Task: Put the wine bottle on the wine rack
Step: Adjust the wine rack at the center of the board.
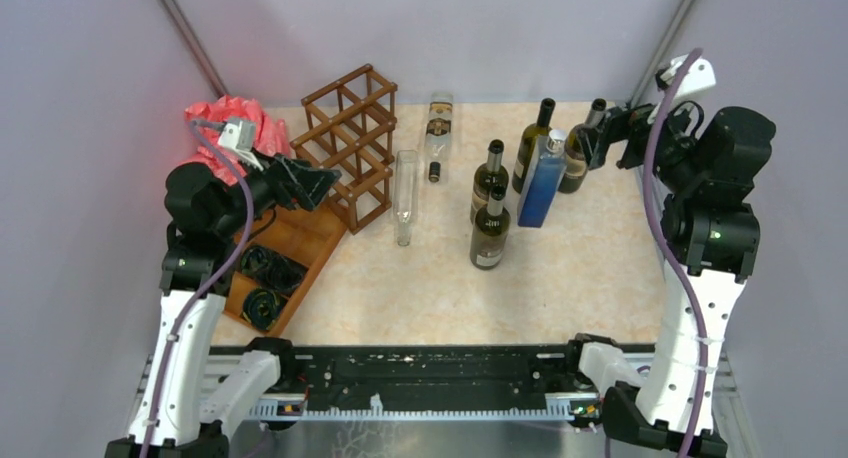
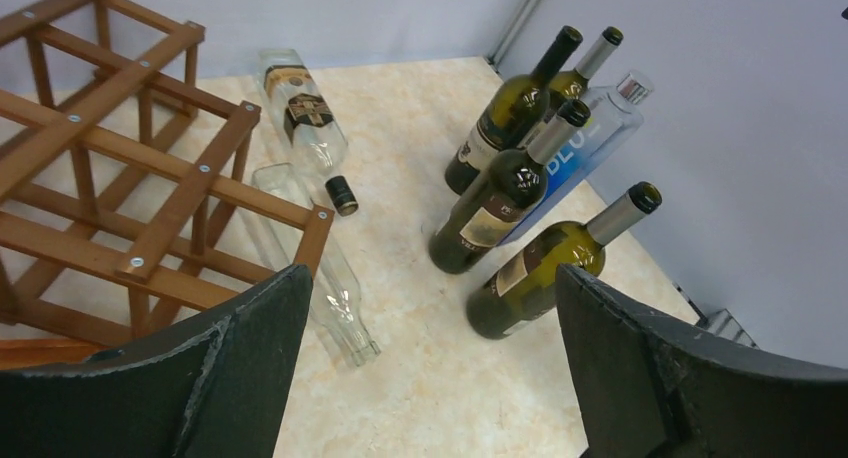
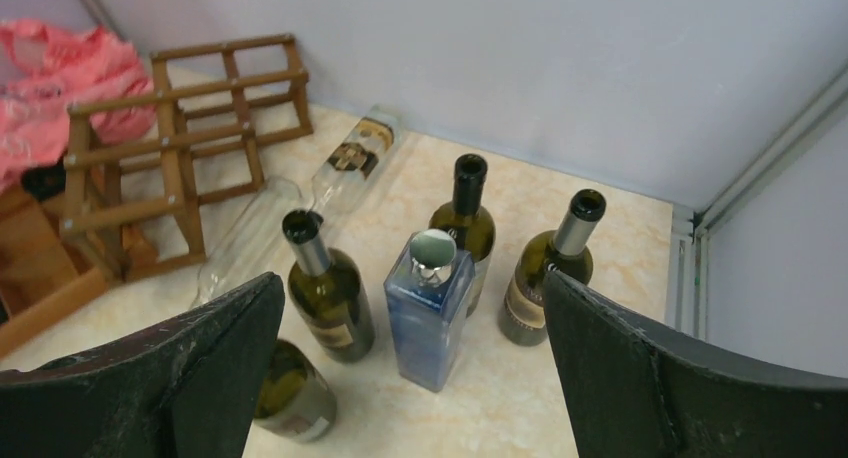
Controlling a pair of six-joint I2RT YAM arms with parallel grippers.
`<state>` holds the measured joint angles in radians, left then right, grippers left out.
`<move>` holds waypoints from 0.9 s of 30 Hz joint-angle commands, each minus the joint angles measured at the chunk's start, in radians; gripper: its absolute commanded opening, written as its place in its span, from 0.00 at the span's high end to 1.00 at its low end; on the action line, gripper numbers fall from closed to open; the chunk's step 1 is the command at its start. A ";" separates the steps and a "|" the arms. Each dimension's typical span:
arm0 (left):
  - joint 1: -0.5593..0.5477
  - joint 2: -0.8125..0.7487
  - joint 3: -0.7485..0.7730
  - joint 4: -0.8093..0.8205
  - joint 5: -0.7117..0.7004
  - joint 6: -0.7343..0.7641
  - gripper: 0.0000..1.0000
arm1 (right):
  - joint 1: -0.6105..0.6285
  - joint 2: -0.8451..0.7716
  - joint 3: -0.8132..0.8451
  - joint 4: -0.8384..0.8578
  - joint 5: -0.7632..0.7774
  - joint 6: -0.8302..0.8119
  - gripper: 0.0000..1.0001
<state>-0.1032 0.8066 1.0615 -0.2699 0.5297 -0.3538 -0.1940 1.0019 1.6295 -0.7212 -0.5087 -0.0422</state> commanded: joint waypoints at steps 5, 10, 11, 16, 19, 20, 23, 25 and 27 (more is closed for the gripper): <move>-0.433 0.171 0.060 -0.102 -0.397 0.116 0.04 | 0.020 -0.025 -0.083 -0.043 -0.239 -0.264 0.02; -0.598 0.259 0.091 -0.023 -0.755 0.138 0.03 | 0.022 -0.054 -0.202 0.046 -0.279 -0.250 0.02; -0.594 0.273 0.088 0.011 -0.766 0.132 0.04 | 0.023 -0.056 -0.220 0.056 -0.290 -0.251 0.02; -0.478 0.465 0.164 0.001 -0.746 -0.036 0.06 | 0.024 -0.035 -0.249 0.091 -0.300 -0.247 0.03; -0.425 0.595 0.244 -0.058 -0.798 -0.155 0.17 | 0.025 -0.014 -0.238 0.108 -0.304 -0.240 0.03; -0.419 0.638 0.272 -0.085 -0.836 -0.192 0.20 | 0.025 -0.008 -0.238 0.116 -0.304 -0.235 0.03; -0.411 0.740 0.350 -0.183 -0.962 -0.283 0.28 | 0.025 0.005 -0.238 0.135 -0.308 -0.227 0.03; -0.387 0.803 0.388 -0.234 -0.990 -0.340 0.29 | 0.025 0.011 -0.234 0.138 -0.307 -0.226 0.03; -0.365 0.846 0.413 -0.265 -0.991 -0.371 0.29 | 0.025 0.017 -0.230 0.138 -0.312 -0.221 0.03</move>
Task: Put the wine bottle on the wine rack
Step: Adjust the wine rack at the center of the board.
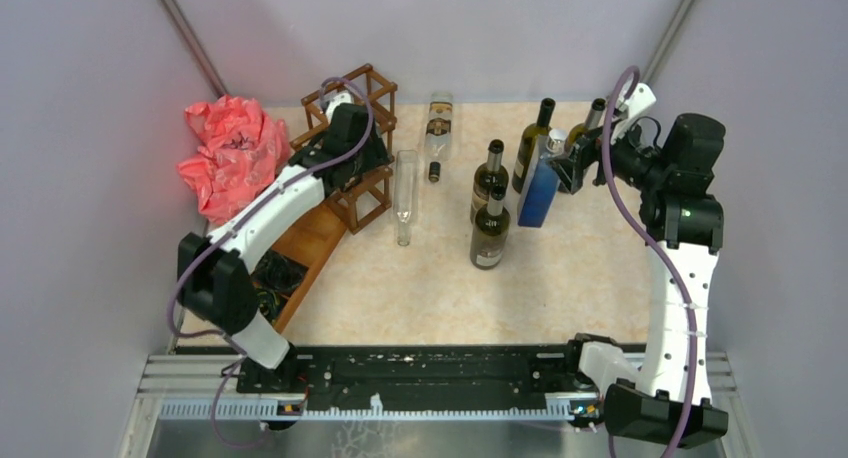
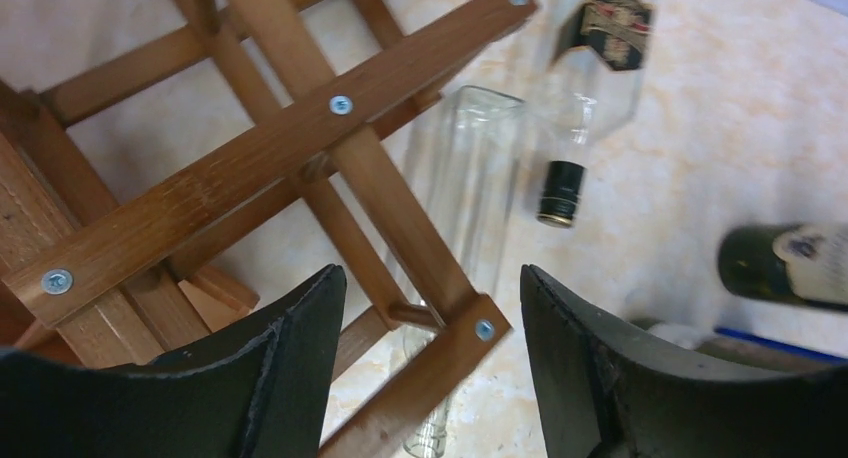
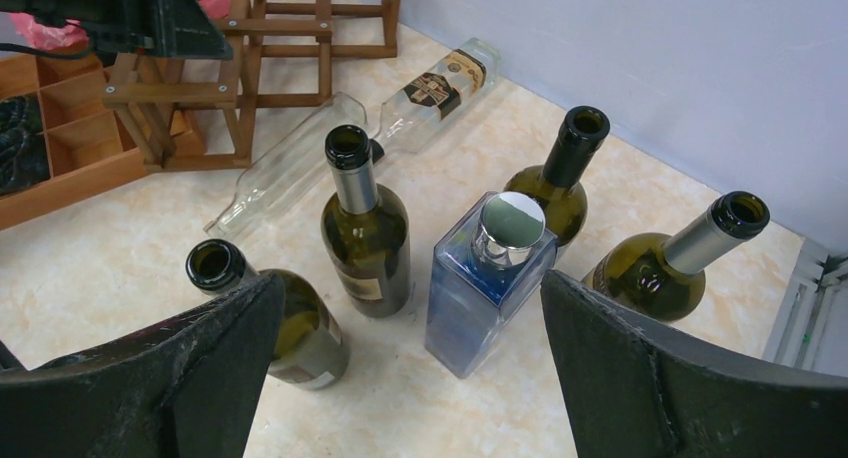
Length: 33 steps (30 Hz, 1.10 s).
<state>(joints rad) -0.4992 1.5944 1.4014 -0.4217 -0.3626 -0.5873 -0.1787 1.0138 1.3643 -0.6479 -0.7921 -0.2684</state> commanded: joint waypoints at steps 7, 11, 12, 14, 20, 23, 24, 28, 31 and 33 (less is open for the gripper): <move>0.062 0.157 0.114 -0.095 -0.062 -0.143 0.29 | 0.010 0.006 0.027 0.073 -0.041 0.018 0.03; 0.065 0.200 0.139 -0.100 -0.041 -0.144 0.30 | 0.010 0.000 0.019 0.076 -0.045 0.019 0.03; 0.065 0.207 0.137 -0.099 -0.037 -0.143 0.31 | 0.010 -0.001 0.018 0.076 -0.045 0.021 0.03; 0.066 0.219 0.137 -0.096 -0.035 -0.142 0.32 | 0.010 -0.004 0.012 0.083 -0.047 0.025 0.03; 0.067 0.252 0.150 -0.092 -0.023 -0.131 0.36 | 0.010 -0.008 0.009 0.089 -0.051 0.032 0.03; 0.067 0.261 0.153 -0.086 -0.014 -0.120 0.41 | 0.010 -0.011 0.006 0.087 -0.051 0.031 0.03; 0.067 0.266 0.153 -0.085 -0.013 -0.116 0.43 | 0.010 -0.013 0.006 0.087 -0.052 0.031 0.03; 0.067 0.273 0.160 -0.081 -0.008 -0.098 0.48 | 0.010 -0.012 0.005 0.088 -0.051 0.029 0.03; 0.067 0.278 0.169 -0.082 -0.005 -0.091 0.48 | 0.010 -0.012 0.003 0.088 -0.051 0.030 0.03; 0.068 0.285 0.179 -0.087 -0.001 -0.087 0.46 | 0.010 -0.014 0.000 0.089 -0.051 0.028 0.03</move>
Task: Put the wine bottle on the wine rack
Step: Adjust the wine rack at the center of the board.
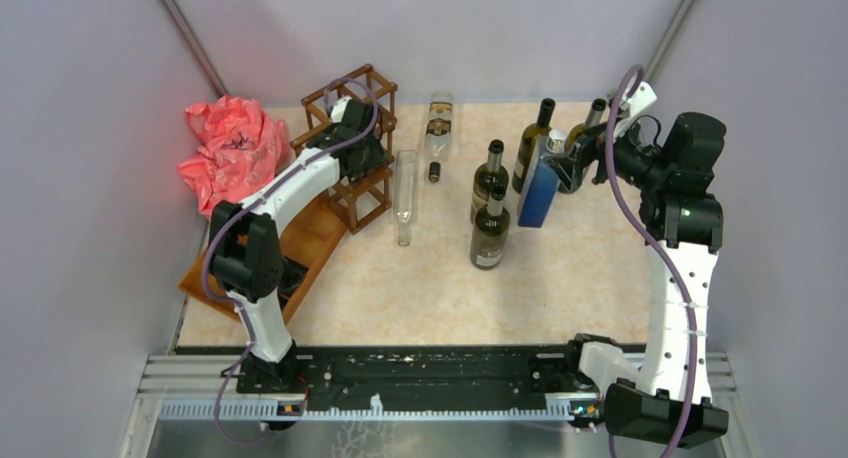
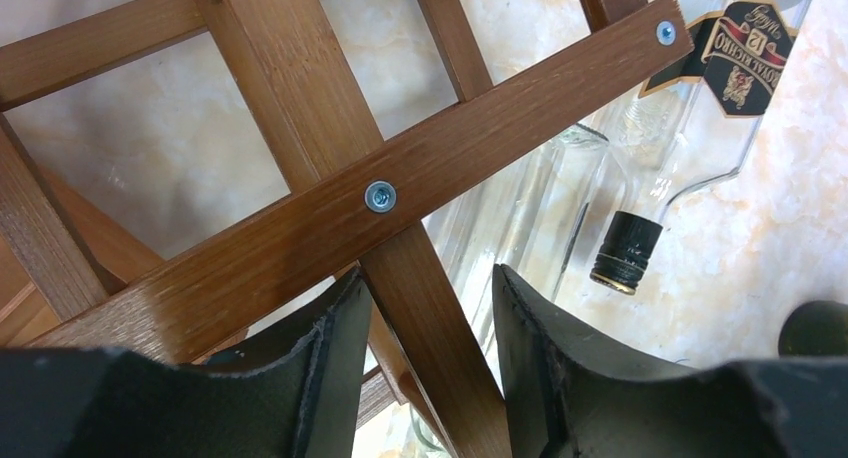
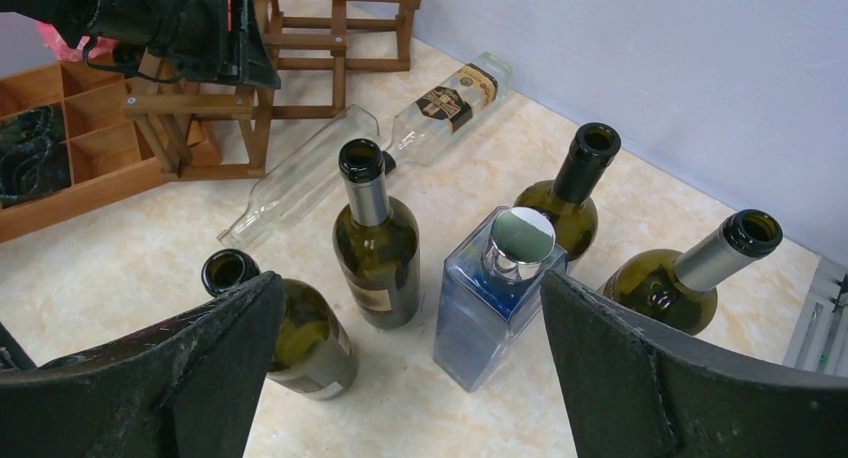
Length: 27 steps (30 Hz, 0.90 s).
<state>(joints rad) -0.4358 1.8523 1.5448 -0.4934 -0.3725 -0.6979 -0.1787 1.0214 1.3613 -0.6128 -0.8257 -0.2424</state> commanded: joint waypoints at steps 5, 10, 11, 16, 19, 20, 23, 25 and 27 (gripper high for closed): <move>0.005 0.066 0.064 -0.052 0.024 0.019 0.43 | 0.010 -0.023 0.001 0.055 -0.019 0.002 0.03; 0.005 0.072 0.063 -0.056 0.027 0.016 0.59 | 0.010 -0.023 0.007 0.048 -0.021 -0.001 0.03; 0.005 0.072 0.065 -0.056 0.027 0.020 0.61 | 0.010 -0.023 0.007 0.047 -0.021 -0.001 0.02; 0.005 0.043 0.077 -0.046 0.026 0.045 0.81 | 0.010 -0.023 0.007 0.044 -0.024 -0.003 0.02; 0.008 0.013 0.077 -0.031 0.022 0.059 0.90 | 0.010 -0.025 0.007 0.040 -0.028 -0.005 0.02; 0.013 0.002 0.076 -0.025 0.027 0.060 0.93 | 0.010 -0.026 0.008 0.039 -0.029 -0.006 0.02; 0.030 -0.035 0.065 -0.005 0.045 0.064 0.97 | 0.010 -0.027 0.014 0.033 -0.036 -0.008 0.02; 0.045 -0.066 0.051 0.017 0.064 0.062 0.99 | 0.010 -0.025 0.019 0.030 -0.040 -0.009 0.02; 0.065 -0.096 0.033 0.041 0.104 0.055 1.00 | 0.010 -0.023 0.025 0.028 -0.045 -0.010 0.02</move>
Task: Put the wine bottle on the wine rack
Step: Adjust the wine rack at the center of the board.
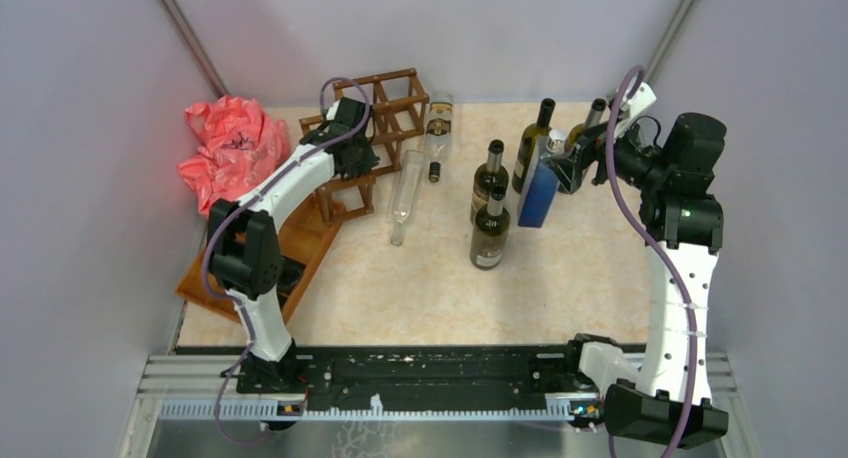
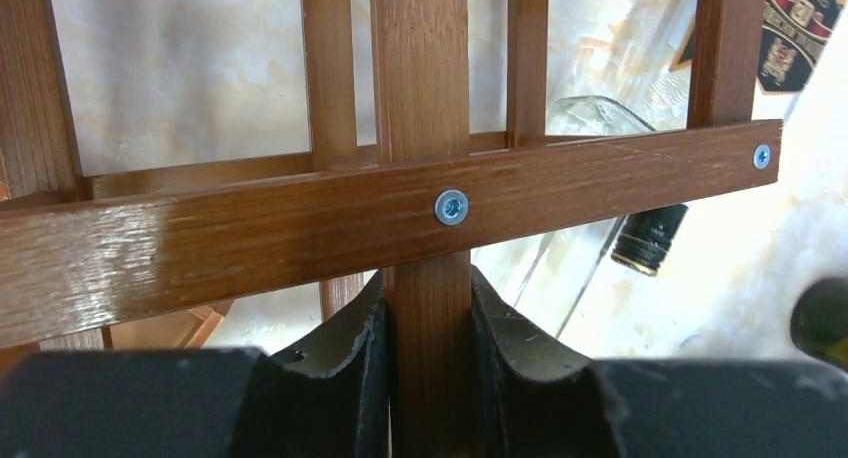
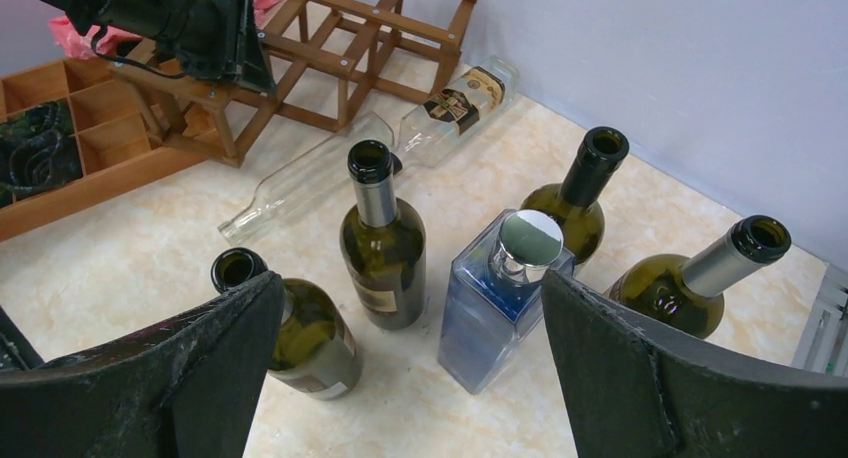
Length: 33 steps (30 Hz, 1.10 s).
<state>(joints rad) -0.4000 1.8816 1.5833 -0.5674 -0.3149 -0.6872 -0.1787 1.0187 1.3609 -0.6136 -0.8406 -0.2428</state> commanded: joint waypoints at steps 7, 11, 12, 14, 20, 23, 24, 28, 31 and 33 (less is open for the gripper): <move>0.096 -0.205 -0.060 0.183 0.133 0.007 1.00 | 0.010 -0.013 0.033 0.028 -0.060 -0.004 0.02; 0.131 -0.225 -0.077 0.195 0.175 -0.024 1.00 | 0.010 -0.007 0.045 0.021 -0.075 -0.004 0.02; 0.138 -0.228 -0.078 0.197 0.184 -0.031 1.00 | 0.010 -0.004 0.049 0.020 -0.080 -0.004 0.02; 0.151 -0.233 -0.084 0.201 0.202 -0.045 1.00 | 0.010 0.000 0.057 0.016 -0.091 -0.003 0.02; 0.182 -0.249 -0.104 0.223 0.273 -0.096 1.00 | 0.011 0.016 0.087 0.005 -0.145 0.000 0.02; 0.196 -0.251 -0.105 0.231 0.303 -0.115 1.00 | 0.011 0.022 0.104 0.004 -0.174 0.002 0.02; 0.201 -0.249 -0.105 0.233 0.309 -0.120 1.00 | 0.012 0.024 0.109 0.003 -0.182 0.003 0.02; 0.213 -0.255 -0.112 0.245 0.358 -0.133 1.00 | 0.019 0.031 0.124 0.007 -0.189 0.005 0.02; 0.219 -0.262 -0.118 0.254 0.368 -0.136 1.00 | 0.022 0.038 0.135 0.011 -0.192 0.004 0.02; 0.223 -0.267 -0.119 0.256 0.376 -0.140 1.00 | 0.025 0.047 0.152 0.014 -0.192 0.005 0.02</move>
<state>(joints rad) -0.1909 1.7142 1.4399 -0.5110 0.0208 -0.7998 -0.1661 1.0542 1.4456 -0.6300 -1.0023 -0.2401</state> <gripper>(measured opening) 0.321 0.977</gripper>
